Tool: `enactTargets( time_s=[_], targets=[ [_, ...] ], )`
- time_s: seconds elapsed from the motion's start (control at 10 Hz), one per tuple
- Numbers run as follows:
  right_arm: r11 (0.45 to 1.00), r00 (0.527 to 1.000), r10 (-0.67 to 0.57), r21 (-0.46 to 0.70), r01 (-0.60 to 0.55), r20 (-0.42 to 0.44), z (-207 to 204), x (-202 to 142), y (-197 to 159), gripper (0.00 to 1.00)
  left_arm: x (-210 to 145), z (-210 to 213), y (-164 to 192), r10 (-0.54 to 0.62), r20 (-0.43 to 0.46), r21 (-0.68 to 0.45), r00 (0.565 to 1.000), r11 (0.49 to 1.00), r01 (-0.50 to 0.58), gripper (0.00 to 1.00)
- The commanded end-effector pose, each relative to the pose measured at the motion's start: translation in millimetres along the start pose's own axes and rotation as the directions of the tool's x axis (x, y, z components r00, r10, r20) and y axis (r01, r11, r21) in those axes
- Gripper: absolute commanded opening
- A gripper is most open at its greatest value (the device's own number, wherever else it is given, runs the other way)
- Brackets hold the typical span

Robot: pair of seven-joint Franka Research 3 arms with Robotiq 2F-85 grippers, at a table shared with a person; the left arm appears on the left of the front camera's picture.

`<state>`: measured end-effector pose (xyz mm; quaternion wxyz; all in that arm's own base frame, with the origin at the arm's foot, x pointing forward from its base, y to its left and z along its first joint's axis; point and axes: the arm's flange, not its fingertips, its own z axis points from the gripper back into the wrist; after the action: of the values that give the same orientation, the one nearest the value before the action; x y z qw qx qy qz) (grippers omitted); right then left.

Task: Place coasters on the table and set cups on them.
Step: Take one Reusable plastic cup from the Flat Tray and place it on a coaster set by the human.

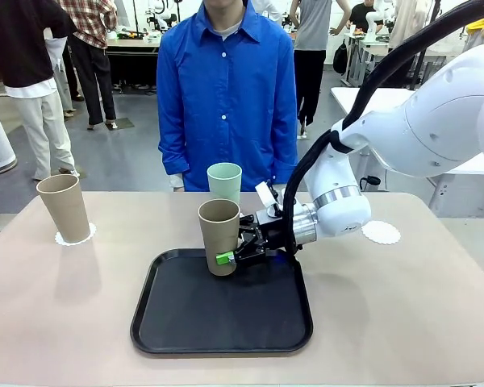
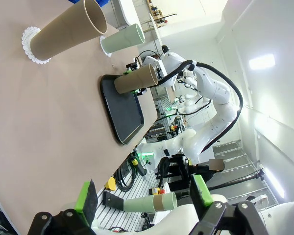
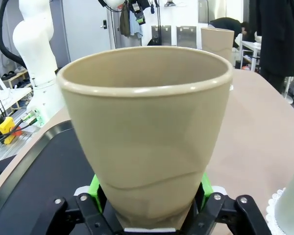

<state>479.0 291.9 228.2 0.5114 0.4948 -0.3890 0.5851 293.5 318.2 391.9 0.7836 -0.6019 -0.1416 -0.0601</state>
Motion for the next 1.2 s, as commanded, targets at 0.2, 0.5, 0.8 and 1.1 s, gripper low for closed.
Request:
enactTargets(
  time_s=[0.2, 0.5, 0.8, 1.1],
  targets=[
    [1.000, 1.000, 0.017, 0.007, -0.017, -0.017, 0.0, -3.6, -5.5, 0.00, -0.7, 0.0, -3.3, 0.017, 0.005, 0.011, 1.000, 1.000, -0.017, 1.00],
    [0.996, 0.996, -0.064, -0.052, 0.068, 0.063, 16.0, 57.8, 28.2, 0.37, -0.7, 0.0, -3.3, 0.017, 0.005, 0.011, 1.000, 1.000, -0.017, 1.00],
    [0.989, 0.993, -0.107, -0.100, 0.112, 0.055, 40.8, 155.1, 69.8, 0.37, -0.7, 0.0, -3.3, 0.017, 0.005, 0.011, 1.000, 1.000, -0.017, 1.00],
    [0.979, 0.993, -0.118, -0.165, 0.118, 0.011, 44.2, 199.3, 82.6, 0.37, -0.7, 0.0, -3.3, 0.017, 0.005, 0.011, 1.000, 1.000, -0.017, 1.00]
  ],
)
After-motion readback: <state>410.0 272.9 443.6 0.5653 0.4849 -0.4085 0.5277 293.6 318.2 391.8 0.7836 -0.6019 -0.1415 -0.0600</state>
